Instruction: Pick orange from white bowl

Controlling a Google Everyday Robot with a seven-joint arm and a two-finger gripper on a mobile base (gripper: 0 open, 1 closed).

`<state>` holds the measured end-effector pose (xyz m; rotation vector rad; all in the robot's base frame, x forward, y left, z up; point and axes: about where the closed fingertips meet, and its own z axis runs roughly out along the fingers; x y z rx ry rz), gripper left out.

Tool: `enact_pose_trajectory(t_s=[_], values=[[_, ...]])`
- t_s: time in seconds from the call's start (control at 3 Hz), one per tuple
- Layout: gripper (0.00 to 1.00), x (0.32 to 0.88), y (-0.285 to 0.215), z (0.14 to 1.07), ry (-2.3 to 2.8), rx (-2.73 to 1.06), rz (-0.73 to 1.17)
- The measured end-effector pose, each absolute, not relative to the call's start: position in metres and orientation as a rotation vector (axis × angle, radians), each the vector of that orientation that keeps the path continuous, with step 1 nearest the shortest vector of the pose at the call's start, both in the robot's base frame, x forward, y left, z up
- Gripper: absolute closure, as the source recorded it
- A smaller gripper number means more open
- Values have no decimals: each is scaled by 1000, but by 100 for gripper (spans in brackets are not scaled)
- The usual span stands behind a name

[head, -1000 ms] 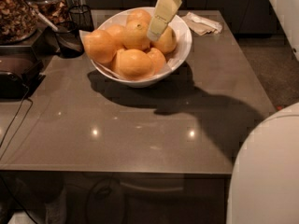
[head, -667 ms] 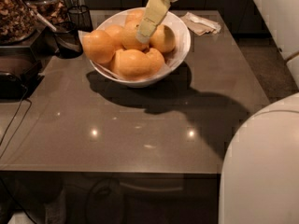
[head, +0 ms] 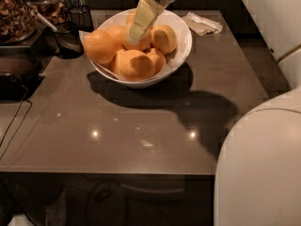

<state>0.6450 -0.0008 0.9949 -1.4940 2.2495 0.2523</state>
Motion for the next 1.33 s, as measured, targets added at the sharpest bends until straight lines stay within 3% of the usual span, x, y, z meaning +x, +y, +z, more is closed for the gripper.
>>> enact_pose_trajectory(t_s=[1.33], values=[[28,672,21,984,2334,-1424,300]])
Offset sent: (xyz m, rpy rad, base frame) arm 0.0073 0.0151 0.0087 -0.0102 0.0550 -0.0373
